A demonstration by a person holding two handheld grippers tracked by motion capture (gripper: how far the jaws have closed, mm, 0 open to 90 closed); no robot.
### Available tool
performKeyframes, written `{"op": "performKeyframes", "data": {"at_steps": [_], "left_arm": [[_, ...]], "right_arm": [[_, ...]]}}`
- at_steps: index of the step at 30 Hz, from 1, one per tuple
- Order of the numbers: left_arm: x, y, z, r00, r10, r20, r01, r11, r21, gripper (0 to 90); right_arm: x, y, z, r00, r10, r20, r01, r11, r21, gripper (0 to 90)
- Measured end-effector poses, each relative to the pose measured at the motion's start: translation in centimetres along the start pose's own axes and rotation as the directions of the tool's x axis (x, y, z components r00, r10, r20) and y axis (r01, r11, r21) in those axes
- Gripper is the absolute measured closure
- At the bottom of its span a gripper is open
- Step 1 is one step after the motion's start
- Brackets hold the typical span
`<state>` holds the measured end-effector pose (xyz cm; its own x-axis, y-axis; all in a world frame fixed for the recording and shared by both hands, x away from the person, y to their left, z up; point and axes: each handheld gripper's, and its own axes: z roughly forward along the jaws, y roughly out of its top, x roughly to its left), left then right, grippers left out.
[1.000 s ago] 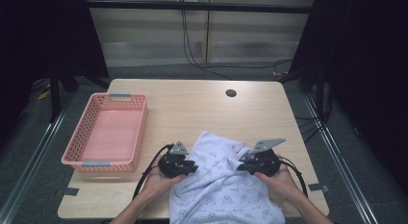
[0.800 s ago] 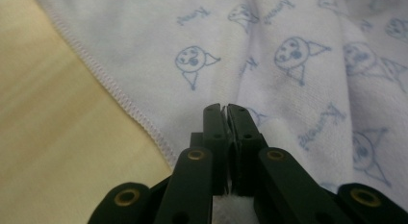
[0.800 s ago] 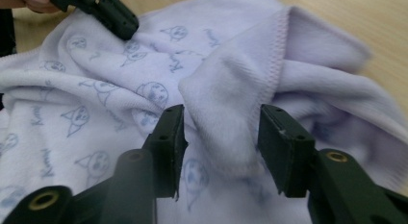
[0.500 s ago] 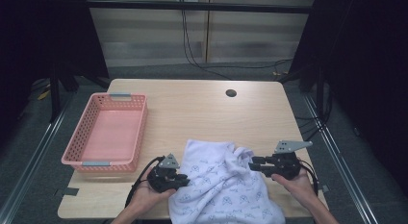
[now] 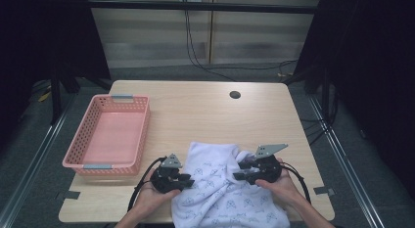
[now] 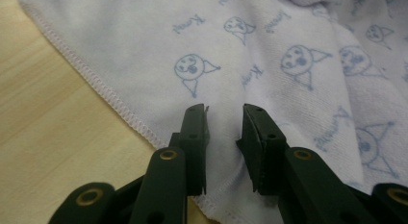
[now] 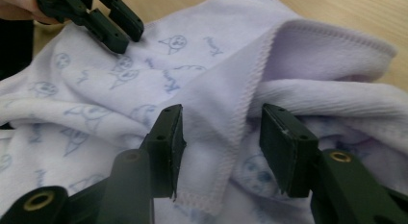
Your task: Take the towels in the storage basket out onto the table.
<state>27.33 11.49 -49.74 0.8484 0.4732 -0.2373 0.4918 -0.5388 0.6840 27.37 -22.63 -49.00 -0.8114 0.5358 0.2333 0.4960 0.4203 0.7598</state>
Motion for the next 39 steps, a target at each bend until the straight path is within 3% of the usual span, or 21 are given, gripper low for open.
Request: {"op": "performKeyframes", "data": {"at_steps": [1,3,4,5,6,8,12,13,15,19,20,21,23,25,26,30,32,34,37,38,39], "left_arm": [[-0.1,0.0,0.0,1.0,0.006,-0.007,-0.006,1.0,-0.001,70.9],[-0.2,-0.1,-0.1,0.9999,0.011,0.002,-0.011,0.9999,0.001,70.6],[-0.3,-0.2,-0.1,1.0,-0.001,0.005,0.001,1.0,0.002,70.6],[-0.2,-0.2,-0.2,1.0,0.001,0.006,-0.001,1.0,0.005,70.6],[-0.2,-0.3,-0.2,0.9999,-0.003,0.01,0.002,1.0,0.003,70.6],[0.3,-0.1,-0.3,0.9996,-0.025,0.011,0.025,0.9995,-0.016,67.8],[1.2,0.9,-0.4,0.999,-0.043,-0.013,0.043,0.9976,-0.054,63.3],[1.7,1.4,-0.3,0.998,-0.049,-0.04,0.046,0.9966,-0.069,60.7],[2.5,2.2,-0.1,0.996,-0.078,-0.045,0.072,0.9909,-0.114,59.6],[4.4,4.1,0.8,0.9941,-0.073,-0.08,0.062,0.9894,-0.132,59.2],[5.5,4.5,1.2,0.99,-0.111,-0.087,0.097,0.9842,-0.148,59.2],[5.5,4.5,1.2,0.99,-0.111,-0.087,0.097,0.9842,-0.148,59.3],[6.4,4.5,2.0,0.9848,-0.121,-0.124,0.104,0.9849,-0.139,59.1],[6.7,4.3,2.5,0.9831,-0.128,-0.131,0.113,0.9863,-0.12,53.6],[6.7,4.3,2.6,0.9772,-0.106,-0.184,0.09,0.9916,-0.094,53.6],[7.3,4.1,2.7,0.9729,-0.144,-0.181,0.124,0.9853,-0.118,48.5],[7.3,4.1,2.8,0.9749,-0.139,-0.174,0.12,0.9858,-0.118,48.6],[7.1,4.4,3.0,0.9812,-0.119,-0.152,0.104,0.9893,-0.102,50.4],[6.1,5.1,3.9,0.9933,-0.049,-0.105,0.043,0.9972,-0.061,62.2],[5.7,5.1,4.1,0.9955,-0.03,-0.09,0.024,0.9979,-0.061,72.7],[5.2,5.2,4.3,0.9941,-0.011,-0.108,0.006,0.9989,-0.046,72.7]], "right_arm": [[0.5,-0.2,-0.2,0.9998,-0.019,-0.008,0.019,1.0,-0.003,57.7],[0.8,-0.4,-0.3,0.9996,-0.029,-0.007,0.029,1.0,-0.005,60.0],[1.3,-0.7,-0.4,0.9994,-0.024,-0.024,0.024,1.0,0.002,70.3],[1.3,-0.7,-0.4,0.9994,-0.024,-0.024,0.024,1.0,0.002,70.3],[1.5,-0.9,-0.7,0.9993,-0.021,-0.03,0.021,1.0,0.004,82.8],[1.4,-0.9,-1.3,1.0,0.004,-0.007,-0.004,1.0,-0.018,85.7],[0.7,-0.9,-2.5,0.9995,0.029,0.01,-0.028,0.999,-0.029,86.7],[0.3,-0.9,-2.9,0.9992,0.035,0.02,-0.034,0.999,-0.033,86.7],[-0.4,-1.0,-3.7,0.9976,0.049,0.048,-0.047,0.998,-0.043,86.8],[-1.5,-1.4,-5.3,0.9932,0.077,0.087,-0.071,0.995,-0.071,86.8],[-2.1,-1.8,-5.8,0.9908,0.105,0.085,-0.097,0.991,-0.089,86.8],[-2.1,-1.8,-5.8,0.9908,0.105,0.085,-0.097,0.991,-0.089,86.8],[-2.4,-2.1,-6.0,0.9898,0.116,0.083,-0.108,0.989,-0.1,86.8],[-2.4,-2.0,-6.0,0.9908,0.115,0.07,-0.107,0.988,-0.11,86.7],[-2.4,-1.9,-6.0,0.991,0.113,0.071,-0.104,0.988,-0.114,86.8],[-2.6,-1.7,-5.8,0.9917,0.106,0.073,-0.098,0.989,-0.114,86.7],[-2.6,-1.7,-5.7,0.9922,0.103,0.069,-0.095,0.989,-0.113,86.7],[-2.6,-1.6,-5.6,0.9918,0.104,0.074,-0.095,0.989,-0.112,86.7],[-2.6,-1.4,-5.6,0.9918,0.098,0.082,-0.089,0.99,-0.11,86.6],[-2.6,-1.4,-5.7,0.9914,0.101,0.083,-0.092,0.989,-0.115,86.6],[-2.6,-1.4,-5.7,0.9914,0.101,0.083,-0.092,0.989,-0.115,86.6]]}}
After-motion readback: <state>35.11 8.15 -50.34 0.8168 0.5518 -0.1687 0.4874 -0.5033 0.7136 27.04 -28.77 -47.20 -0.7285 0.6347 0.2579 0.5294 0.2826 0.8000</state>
